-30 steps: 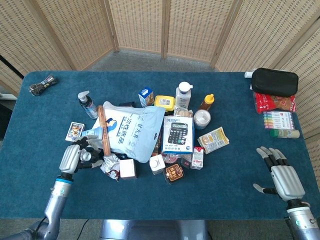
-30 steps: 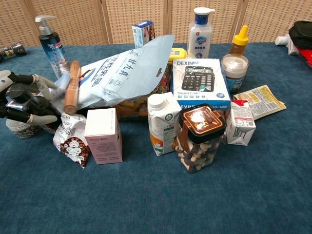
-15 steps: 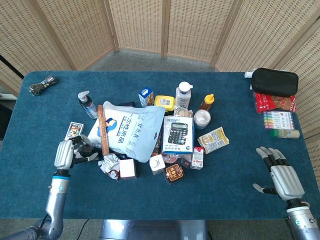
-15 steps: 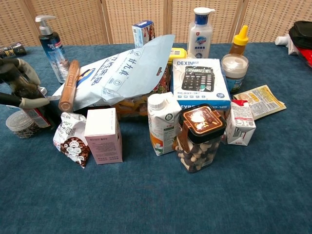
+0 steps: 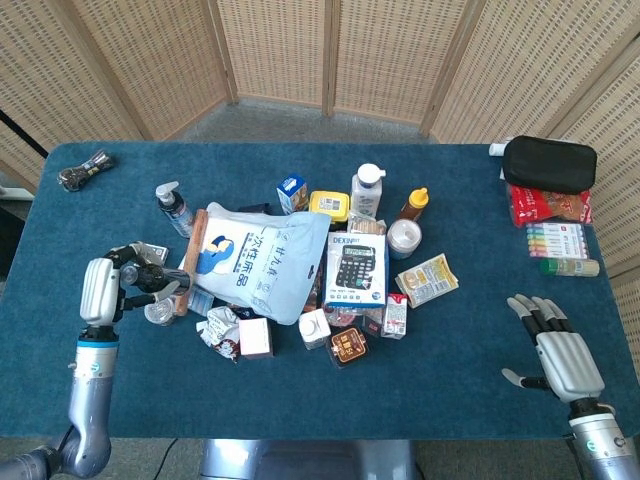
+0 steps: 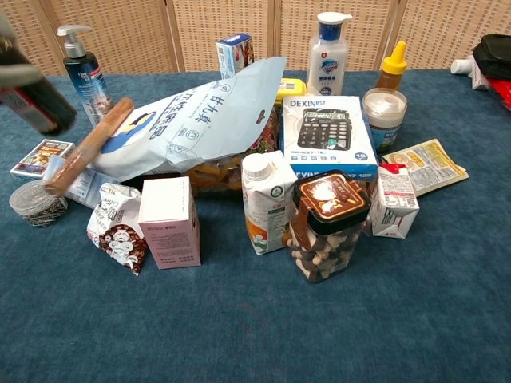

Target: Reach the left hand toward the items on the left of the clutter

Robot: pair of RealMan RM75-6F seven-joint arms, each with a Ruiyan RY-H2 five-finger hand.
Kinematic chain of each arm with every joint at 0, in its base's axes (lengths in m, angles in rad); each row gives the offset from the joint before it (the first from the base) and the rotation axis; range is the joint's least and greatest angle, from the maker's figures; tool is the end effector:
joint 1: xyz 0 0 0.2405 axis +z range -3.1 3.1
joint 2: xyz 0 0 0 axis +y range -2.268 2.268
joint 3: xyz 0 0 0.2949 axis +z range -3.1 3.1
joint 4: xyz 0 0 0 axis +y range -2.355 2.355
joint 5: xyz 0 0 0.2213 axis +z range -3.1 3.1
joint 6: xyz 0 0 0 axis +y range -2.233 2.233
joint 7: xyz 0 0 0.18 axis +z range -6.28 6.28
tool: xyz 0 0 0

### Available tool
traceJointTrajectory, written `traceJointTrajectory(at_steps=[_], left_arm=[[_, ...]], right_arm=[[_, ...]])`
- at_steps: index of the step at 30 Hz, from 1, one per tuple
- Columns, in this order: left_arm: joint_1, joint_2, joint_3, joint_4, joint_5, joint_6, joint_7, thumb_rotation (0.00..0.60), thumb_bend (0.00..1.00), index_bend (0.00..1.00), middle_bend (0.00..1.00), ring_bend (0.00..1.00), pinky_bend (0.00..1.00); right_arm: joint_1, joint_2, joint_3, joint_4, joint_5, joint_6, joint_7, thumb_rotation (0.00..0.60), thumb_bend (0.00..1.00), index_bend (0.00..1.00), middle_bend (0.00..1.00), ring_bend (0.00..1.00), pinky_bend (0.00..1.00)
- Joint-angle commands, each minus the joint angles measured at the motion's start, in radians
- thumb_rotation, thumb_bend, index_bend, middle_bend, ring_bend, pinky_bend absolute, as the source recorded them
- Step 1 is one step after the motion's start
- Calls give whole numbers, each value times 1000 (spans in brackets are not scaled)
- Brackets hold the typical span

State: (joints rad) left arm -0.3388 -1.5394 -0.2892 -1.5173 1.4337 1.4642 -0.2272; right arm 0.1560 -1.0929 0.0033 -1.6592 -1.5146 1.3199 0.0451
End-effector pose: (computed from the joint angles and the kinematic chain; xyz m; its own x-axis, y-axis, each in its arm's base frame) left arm -0.2393 0.3367 0.0727 -0.2161 -0.1471 0.9652 0.9566 -0.2297 0.1792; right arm -0.3400 -0.2306 0.1343 0.3471 -0.1903 0.9183 -0.9378 -0.0798 0.3379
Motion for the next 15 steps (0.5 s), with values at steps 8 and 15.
traceJointTrajectory(at_steps=[8,15], left_arm=[[-31,128,-119,-225,-52,31,119,600,15,861,744,646,502],[-48,142,-133,-259,-77,25,141,600,17,862,744,647,502]], right_arm=[[7,-7,0,0,4,-14,-9,584,0,0,0,0,0],[11,-15,-2,6,8,-23,-26,584,0,0,0,0,0]])
